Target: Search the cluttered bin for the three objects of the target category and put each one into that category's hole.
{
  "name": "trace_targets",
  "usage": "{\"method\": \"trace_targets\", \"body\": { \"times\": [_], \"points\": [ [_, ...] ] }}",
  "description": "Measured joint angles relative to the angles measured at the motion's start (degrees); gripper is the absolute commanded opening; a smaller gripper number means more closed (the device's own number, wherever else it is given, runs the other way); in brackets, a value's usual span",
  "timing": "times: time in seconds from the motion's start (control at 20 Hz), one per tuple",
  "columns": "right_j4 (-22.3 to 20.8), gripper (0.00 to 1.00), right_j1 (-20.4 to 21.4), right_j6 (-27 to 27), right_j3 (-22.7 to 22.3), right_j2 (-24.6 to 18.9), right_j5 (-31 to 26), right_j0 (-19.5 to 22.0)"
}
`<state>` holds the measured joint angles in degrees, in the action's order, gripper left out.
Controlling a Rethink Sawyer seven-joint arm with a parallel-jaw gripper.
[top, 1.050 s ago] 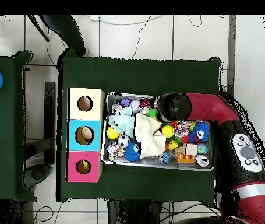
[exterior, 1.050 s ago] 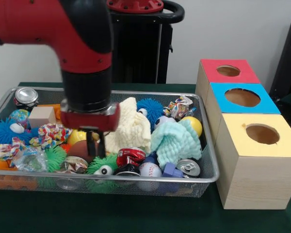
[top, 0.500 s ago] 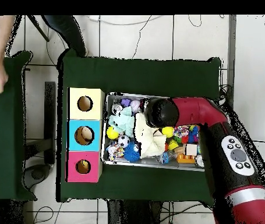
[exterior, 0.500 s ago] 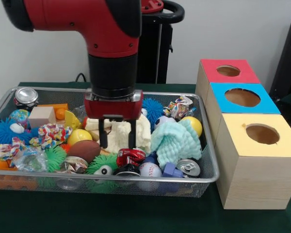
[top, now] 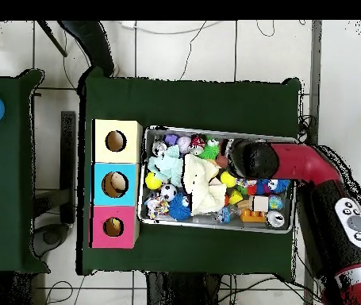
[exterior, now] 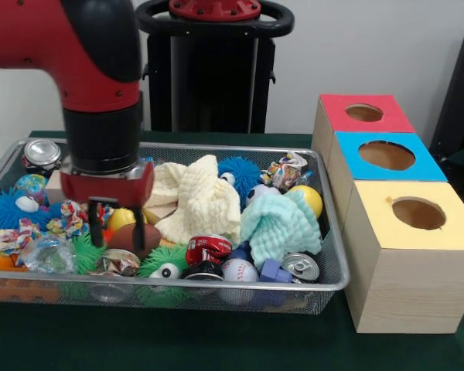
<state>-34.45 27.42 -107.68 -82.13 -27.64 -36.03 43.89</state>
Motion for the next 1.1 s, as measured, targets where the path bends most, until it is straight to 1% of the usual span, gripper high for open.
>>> {"method": "trace_targets", "body": {
  "times": [0.15,0.25,0.35,0.4,0.55,0.6,0.75,0.95,1.0,1.1],
  "points": [
    [-0.71,1.0,-1.52,1.37,1.66,-0.5,-0.6,1.9],
    [-1.16,1.0,-2.55,4.03,3.04,-1.29,-1.92,3.75],
    [-1.2,1.0,-2.58,5.0,3.08,-1.54,-2.24,4.24],
    [-1.28,1.0,-2.56,6.82,3.09,-2.06,-2.61,5.09],
    [-1.27,1.0,-2.56,8.96,3.09,-2.69,-2.69,5.98],
    [-1.27,1.0,-2.64,10.85,3.09,-3.14,-2.69,6.73],
    [-1.76,1.0,-3.22,13.75,3.13,-3.31,-2.65,7.77],
    [-3.13,1.0,-4.76,14.87,3.16,-3.31,-1.65,8.45],
    [-4.48,1.0,-6.1,14.91,3.22,-3.31,-0.17,8.78],
    [-5.65,1.0,-7.29,14.91,3.32,-3.32,1.61,8.93]
  ]
}}
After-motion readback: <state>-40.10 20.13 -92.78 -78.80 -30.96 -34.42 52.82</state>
